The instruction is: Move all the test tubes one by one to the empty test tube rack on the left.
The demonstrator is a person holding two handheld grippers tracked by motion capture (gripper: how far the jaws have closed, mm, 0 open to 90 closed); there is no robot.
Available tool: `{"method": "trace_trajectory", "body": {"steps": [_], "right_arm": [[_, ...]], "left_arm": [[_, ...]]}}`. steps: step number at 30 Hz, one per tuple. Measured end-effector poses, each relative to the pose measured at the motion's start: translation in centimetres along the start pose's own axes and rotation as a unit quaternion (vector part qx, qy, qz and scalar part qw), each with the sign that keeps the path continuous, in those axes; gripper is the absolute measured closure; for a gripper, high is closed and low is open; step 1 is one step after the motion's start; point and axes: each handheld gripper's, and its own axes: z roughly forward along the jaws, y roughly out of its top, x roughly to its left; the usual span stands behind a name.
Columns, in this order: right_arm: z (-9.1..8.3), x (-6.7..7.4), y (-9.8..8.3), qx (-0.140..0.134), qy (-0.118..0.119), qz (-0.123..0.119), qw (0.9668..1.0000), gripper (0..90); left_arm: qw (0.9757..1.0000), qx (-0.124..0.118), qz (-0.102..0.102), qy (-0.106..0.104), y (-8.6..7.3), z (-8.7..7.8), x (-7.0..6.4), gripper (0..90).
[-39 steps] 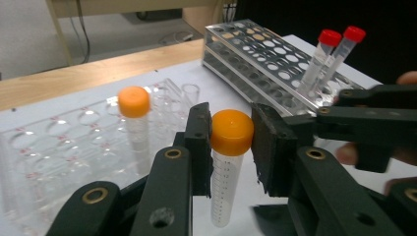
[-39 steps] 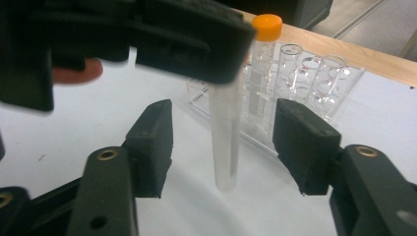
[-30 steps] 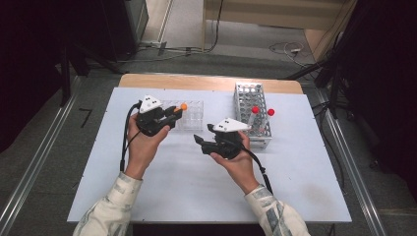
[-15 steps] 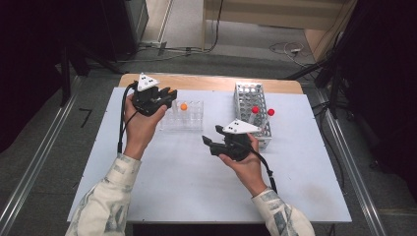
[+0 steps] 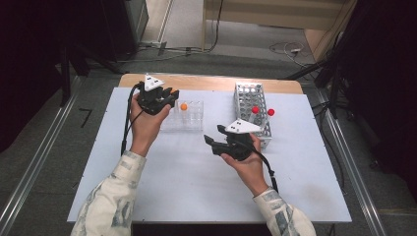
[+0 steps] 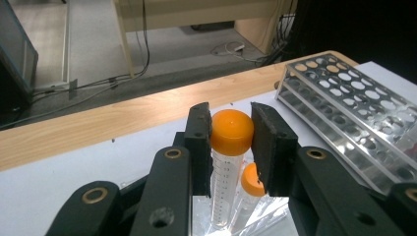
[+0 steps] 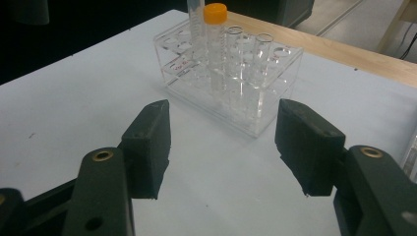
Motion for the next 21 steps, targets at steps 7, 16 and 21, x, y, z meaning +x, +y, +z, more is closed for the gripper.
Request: {"method": "trace_trajectory", "body": {"steps": [7, 16, 21], "right_arm": [[0.0, -0.1, -0.1, 0.002, -0.001, 0.0, 1.0, 36.7], [0.0, -0.1, -0.1, 0.003, -0.002, -0.001, 1.0, 36.7], [0.0, -0.1, -0.1, 0.004, -0.002, -0.001, 1.0, 36.6]], "left_arm": [[0.9999, 0.01, 0.002, 0.009, -1.4, 0.9, -0.3, 70.9], [0.9997, 0.024, -0.001, 0.011, -2.5, 1.3, -0.4, 70.6], [0.9996, 0.026, -0.009, 0.009, -2.9, 1.4, -0.2, 69.1]]}}
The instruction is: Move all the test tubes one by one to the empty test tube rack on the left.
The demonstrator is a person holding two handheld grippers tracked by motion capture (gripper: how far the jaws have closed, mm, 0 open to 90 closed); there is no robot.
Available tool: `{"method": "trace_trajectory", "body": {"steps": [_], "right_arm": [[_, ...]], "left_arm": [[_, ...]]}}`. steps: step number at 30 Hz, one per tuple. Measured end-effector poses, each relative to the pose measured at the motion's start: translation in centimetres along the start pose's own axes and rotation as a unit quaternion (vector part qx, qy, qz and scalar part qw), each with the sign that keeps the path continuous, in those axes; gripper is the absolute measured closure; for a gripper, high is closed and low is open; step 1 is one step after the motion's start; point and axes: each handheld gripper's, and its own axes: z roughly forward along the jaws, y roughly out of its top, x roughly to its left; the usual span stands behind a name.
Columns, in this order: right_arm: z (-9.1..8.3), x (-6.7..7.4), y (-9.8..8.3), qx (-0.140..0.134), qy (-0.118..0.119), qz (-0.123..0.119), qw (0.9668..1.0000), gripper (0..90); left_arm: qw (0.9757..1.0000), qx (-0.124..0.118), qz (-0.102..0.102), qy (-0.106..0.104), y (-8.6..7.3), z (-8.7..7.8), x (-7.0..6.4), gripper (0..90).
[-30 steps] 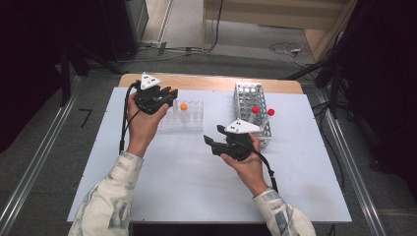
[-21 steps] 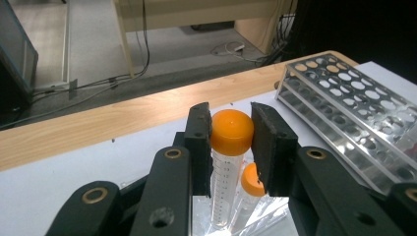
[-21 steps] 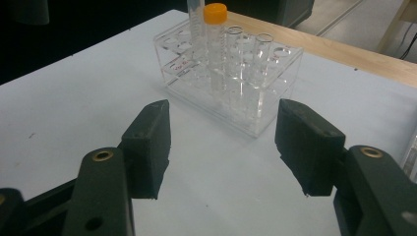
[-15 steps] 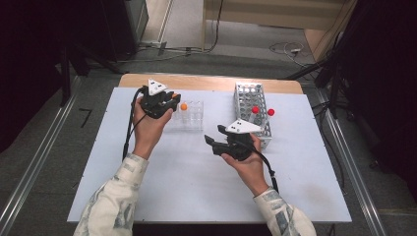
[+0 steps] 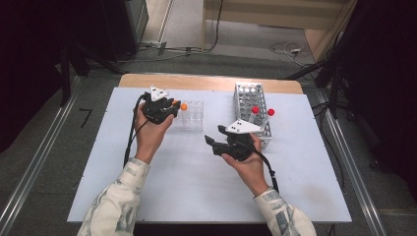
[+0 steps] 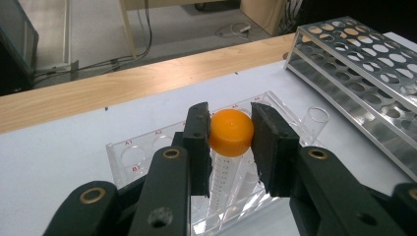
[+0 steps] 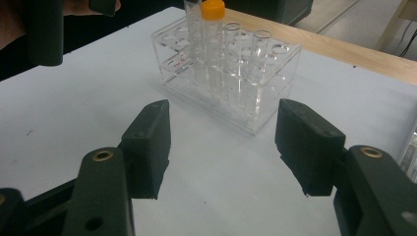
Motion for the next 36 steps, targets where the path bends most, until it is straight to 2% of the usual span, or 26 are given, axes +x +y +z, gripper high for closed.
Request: {"method": "trace_trajectory", "body": {"steps": [9, 12, 14, 21, 23, 25, 29, 36], "right_arm": [[-0.3, -0.2, 0.0, -0.001, -0.002, 0.002, 1.0, 36.5], [-0.7, -0.5, -0.1, -0.001, -0.008, 0.001, 1.0, 36.5], [-1.1, -0.9, -0.3, -0.002, -0.015, 0.002, 0.9999, 36.4], [-2.6, -3.1, -0.8, -0.002, -0.044, 0.018, 0.9989, 31.6], [-2.9, -3.7, -1.0, -0.003, -0.061, 0.019, 0.9979, 28.6], [-3.2, -4.4, -1.1, -0.002, -0.069, 0.026, 0.9972, 26.4], [-3.8, -5.4, -1.4, -0.005, -0.083, 0.035, 0.9959, 24.6], [-4.5, -7.0, -1.7, -0.001, -0.102, 0.049, 0.9936, 24.3]], "left_arm": [[0.9997, -0.004, -0.014, -0.017, 0.2, -0.8, 0.1, 57.8], [0.9992, -0.007, -0.026, -0.031, 0.2, -1.3, 0.0, 49.3], [0.9987, -0.005, -0.031, -0.04, 0.1, -1.5, -0.1, 41.0], [0.9969, -0.008, -0.033, -0.071, -0.6, -2.3, -1.0, 29.4], [0.9963, -0.01, -0.031, -0.079, -0.8, -2.5, -1.4, 25.6], [0.9965, -0.012, -0.025, -0.078, -1.0, -2.8, -1.7, 21.3], [0.9967, -0.019, -0.017, -0.077, -1.3, -3.3, -2.1, 19.0], [0.996, -0.015, -0.02, -0.086, -2.0, -3.6, -2.4, 17.8]]}}
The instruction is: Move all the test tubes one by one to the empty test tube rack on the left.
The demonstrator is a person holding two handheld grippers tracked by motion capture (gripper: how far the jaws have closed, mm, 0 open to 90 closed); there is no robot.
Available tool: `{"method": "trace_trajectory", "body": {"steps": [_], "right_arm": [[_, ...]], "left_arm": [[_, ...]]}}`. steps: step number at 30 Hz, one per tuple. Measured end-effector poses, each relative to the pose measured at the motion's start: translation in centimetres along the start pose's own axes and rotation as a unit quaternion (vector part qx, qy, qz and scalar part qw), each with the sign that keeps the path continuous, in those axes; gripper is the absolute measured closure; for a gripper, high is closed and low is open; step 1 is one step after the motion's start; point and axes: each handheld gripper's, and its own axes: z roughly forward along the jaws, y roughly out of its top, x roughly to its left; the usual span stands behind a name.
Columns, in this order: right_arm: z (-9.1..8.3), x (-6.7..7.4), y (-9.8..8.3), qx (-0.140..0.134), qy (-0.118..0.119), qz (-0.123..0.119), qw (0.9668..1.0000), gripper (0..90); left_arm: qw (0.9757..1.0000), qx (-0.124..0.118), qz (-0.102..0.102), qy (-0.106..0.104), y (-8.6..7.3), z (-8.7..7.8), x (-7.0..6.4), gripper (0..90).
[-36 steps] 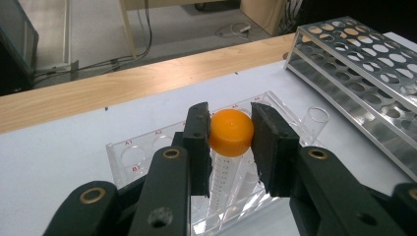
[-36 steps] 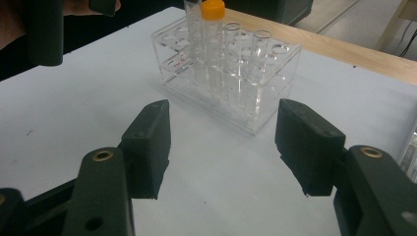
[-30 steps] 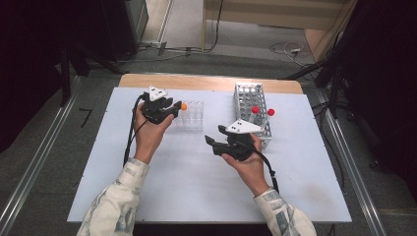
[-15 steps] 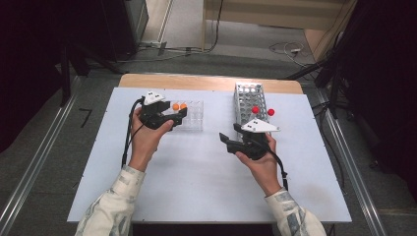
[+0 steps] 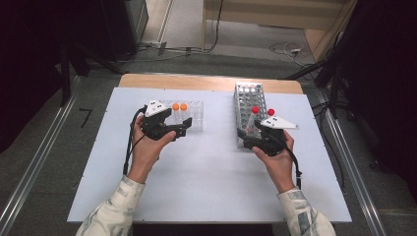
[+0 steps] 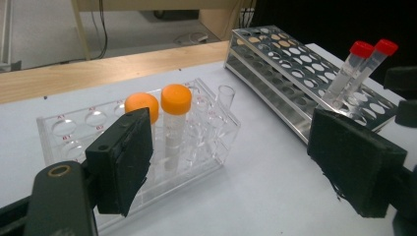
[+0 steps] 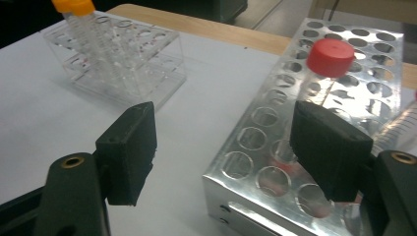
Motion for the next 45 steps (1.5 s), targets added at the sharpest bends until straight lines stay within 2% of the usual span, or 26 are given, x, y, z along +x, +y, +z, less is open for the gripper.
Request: {"method": "trace_trajectory", "body": {"steps": [4, 7, 11, 17, 23, 29, 32, 37, 45], "right_arm": [[0.4, -1.0, 0.1, -0.004, -0.013, 0.014, 0.9998, 26.0], [1.2, -1.6, -0.1, 0.006, -0.023, 0.018, 0.9995, 27.5], [2.2, -2.2, -0.2, 0.004, -0.037, 0.02, 0.9991, 33.8], [3.0, -2.0, 0.2, -0.002, -0.054, 0.006, 0.9985, 43.7], [4.0, -2.8, 0.0, 0.008, -0.068, 0.018, 0.9975, 54.7], [4.5, -3.1, -0.2, 0.006, -0.073, 0.021, 0.9971, 63.3], [4.5, -3.3, -0.1, 0.002, -0.072, 0.028, 0.997, 68.6], [4.0, -3.3, 0.2, -0.007, -0.068, 0.027, 0.9973, 70.7], [2.2, -2.9, 2.5, -0.032, -0.07, 0.013, 0.9969, 71.0]], "left_arm": [[1.0, 0.001, -0.002, -0.002, 0.0, 0.0, 0.0, 16.6], [1.0, 0.002, -0.002, -0.005, -0.1, 0.1, -0.1, 15.7], [0.9999, 0.0, -0.005, -0.01, -0.1, 0.1, -0.1, 14.9], [0.9999, -0.003, -0.008, -0.012, -0.1, 0.0, -0.1, 14.5], [0.9998, -0.006, -0.012, -0.016, -0.1, -0.1, -0.1, 13.6], [0.9998, -0.003, -0.01, -0.015, -0.2, 0.0, -0.1, 13.4], [0.9998, -0.003, -0.01, -0.014, -0.2, 0.0, -0.1, 13.4], [0.9998, -0.002, -0.011, -0.014, -0.3, 0.1, -0.1, 13.4], [0.9999, 0.001, -0.01, -0.009, -0.3, 0.1, -0.1, 13.5]]}}
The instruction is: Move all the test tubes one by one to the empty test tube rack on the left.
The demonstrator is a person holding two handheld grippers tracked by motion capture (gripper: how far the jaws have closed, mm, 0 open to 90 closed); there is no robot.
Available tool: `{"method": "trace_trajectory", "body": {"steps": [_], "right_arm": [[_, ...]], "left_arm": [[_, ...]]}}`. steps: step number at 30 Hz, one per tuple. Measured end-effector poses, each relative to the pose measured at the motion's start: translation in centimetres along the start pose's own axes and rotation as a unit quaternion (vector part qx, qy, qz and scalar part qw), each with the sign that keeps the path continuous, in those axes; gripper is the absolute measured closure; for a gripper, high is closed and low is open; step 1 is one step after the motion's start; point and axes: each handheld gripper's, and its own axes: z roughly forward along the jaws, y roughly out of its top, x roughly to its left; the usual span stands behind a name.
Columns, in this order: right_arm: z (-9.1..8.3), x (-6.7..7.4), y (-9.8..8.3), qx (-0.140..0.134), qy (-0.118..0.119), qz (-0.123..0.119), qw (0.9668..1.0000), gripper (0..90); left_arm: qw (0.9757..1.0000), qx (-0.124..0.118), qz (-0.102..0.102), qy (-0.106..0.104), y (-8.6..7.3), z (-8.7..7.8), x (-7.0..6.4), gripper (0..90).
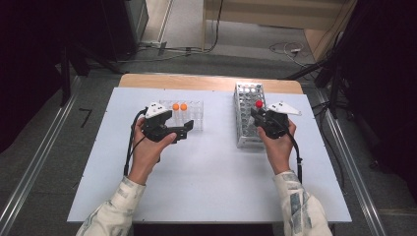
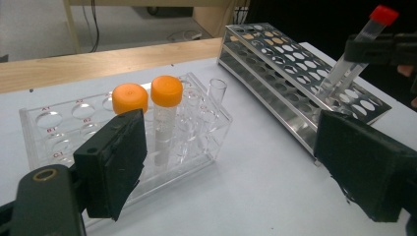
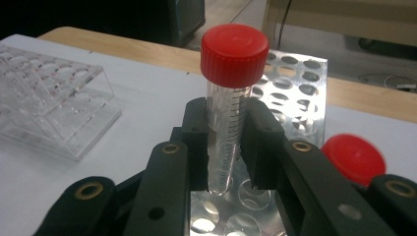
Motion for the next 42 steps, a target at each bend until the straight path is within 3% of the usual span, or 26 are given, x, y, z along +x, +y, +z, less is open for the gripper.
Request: {"method": "trace_trajectory", "body": {"steps": [9, 18, 30, 42], "right_arm": [[-1.7, 0.6, 1.5, -0.018, 0.012, -0.007, 0.9997, 71.0], [-1.7, 2.1, 1.5, -0.016, 0.04, -0.012, 0.999, 71.0], [-0.5, 6.7, 0.5, -0.003, 0.093, -0.035, 0.995, 71.1], [1.2, 10.8, -0.7, 0.021, 0.136, -0.058, 0.9888, 71.1]], "left_arm": [[1.0, 0.0, 0.002, 0.001, 0.0, -0.2, 0.0, 14.2], [1.0, 0.0, 0.003, 0.0, 0.0, -0.2, -0.1, 14.3], [1.0, 0.002, 0.002, 0.0, 0.0, -0.2, -0.1, 14.9], [1.0, -0.002, 0.005, -0.007, -0.1, -0.2, -0.4, 15.4]]}}
